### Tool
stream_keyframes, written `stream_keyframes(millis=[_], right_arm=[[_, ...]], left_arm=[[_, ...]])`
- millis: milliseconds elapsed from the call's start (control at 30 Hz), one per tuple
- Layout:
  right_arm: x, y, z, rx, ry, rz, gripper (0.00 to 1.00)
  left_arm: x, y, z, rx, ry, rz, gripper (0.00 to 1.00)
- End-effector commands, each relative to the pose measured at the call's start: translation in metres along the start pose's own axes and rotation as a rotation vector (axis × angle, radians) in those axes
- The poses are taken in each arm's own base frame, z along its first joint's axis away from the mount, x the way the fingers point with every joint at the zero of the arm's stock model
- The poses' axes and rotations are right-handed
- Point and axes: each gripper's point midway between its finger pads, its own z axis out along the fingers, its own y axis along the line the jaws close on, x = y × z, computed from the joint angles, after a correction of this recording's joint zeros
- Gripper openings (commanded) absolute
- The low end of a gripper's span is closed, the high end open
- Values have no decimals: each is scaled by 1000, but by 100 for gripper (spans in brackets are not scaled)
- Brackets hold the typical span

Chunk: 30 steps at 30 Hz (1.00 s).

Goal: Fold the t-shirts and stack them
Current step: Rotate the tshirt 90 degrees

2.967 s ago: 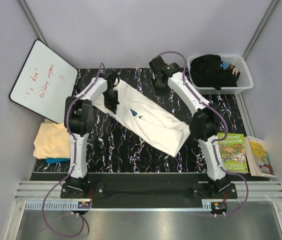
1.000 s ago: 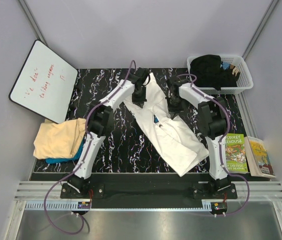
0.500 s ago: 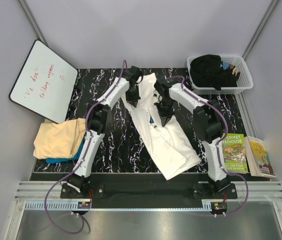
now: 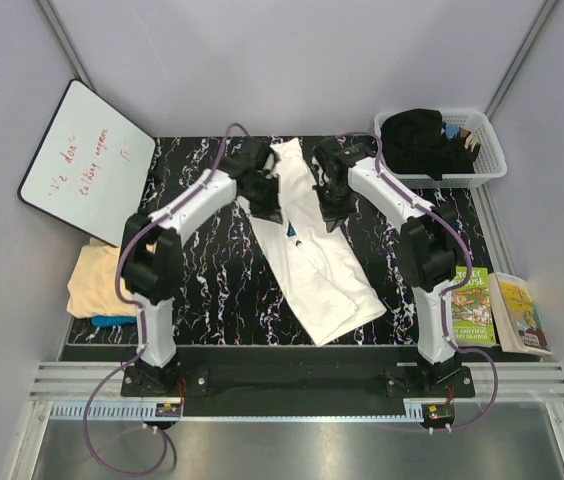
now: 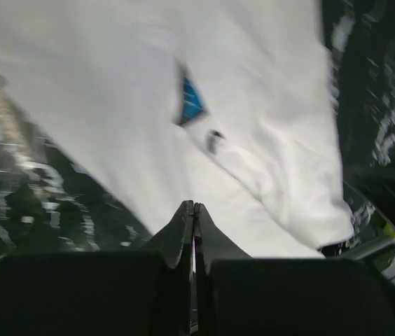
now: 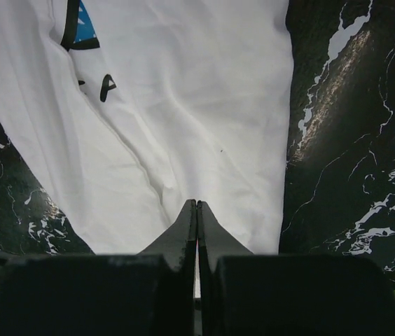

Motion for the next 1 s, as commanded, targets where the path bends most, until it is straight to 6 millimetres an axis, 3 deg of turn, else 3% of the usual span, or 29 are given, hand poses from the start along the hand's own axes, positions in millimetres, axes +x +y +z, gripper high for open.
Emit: stream_keyframes(millis=[0,67,100,167,267,433,667,967], right_arm=[[-37,-21,-1,10,-93,98,0],[-48,-29,3,-31,-100,144,0],[-59,-43,0,-43,-124,189,0],[-73,-51,0,-82,-140,224,0],[-87,-73,2,-111,-157,276,0],[-95,-89,5,-137,-161,310,0],[-90,-81,8,-190,-135,312,0],[-81,-72,13,-233,-96,297,0]], left_arm=[[90,-87,-18,164,61,284,0],[129,-92,-7,142,134,341,0],[147,-84,1,116,174,339,0],[173,-82,13,112,243,350,0],[196,-73,27,89,323,340,0],[222,-52,41,19,405,327,0],[248,-8,45,-139,512,319,0],[259,71,2,-431,552,334,0]])
